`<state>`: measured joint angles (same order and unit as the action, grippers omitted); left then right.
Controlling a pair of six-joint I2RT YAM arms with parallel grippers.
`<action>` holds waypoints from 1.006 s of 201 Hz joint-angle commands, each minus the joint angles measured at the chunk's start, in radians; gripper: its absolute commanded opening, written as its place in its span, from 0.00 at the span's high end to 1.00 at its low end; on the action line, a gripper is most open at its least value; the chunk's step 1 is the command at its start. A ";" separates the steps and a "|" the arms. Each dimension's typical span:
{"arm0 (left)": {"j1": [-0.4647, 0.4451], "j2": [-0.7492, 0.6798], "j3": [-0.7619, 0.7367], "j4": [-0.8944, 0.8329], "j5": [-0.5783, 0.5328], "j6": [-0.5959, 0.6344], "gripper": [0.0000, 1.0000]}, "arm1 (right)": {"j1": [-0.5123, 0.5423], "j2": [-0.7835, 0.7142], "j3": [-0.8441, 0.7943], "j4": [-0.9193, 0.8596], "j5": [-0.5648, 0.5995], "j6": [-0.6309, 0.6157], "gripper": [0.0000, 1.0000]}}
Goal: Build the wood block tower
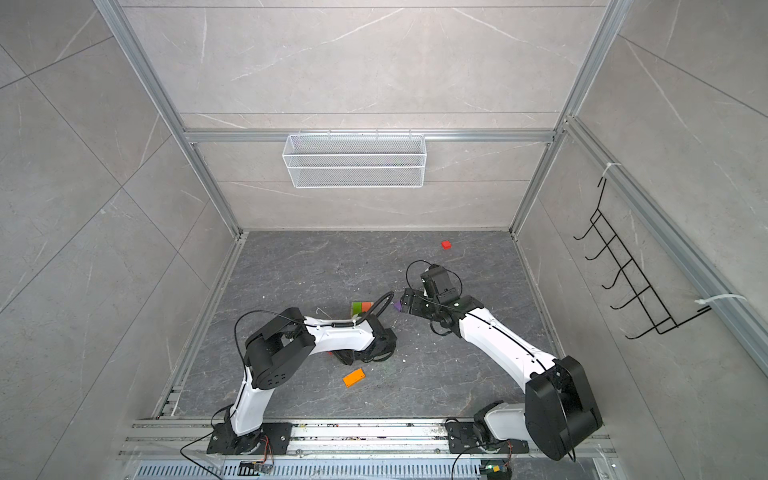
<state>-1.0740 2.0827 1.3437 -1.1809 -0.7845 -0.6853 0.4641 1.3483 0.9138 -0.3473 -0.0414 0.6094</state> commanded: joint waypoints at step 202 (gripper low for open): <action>0.112 -0.492 -0.099 0.209 0.372 -0.539 0.05 | -0.003 0.057 -0.006 0.047 -0.106 -0.006 0.02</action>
<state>-0.9817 1.6413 1.2514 -0.9607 -0.4484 -1.0504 0.4641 1.3869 0.9138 -0.3161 -0.1326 0.6090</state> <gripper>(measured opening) 0.964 0.980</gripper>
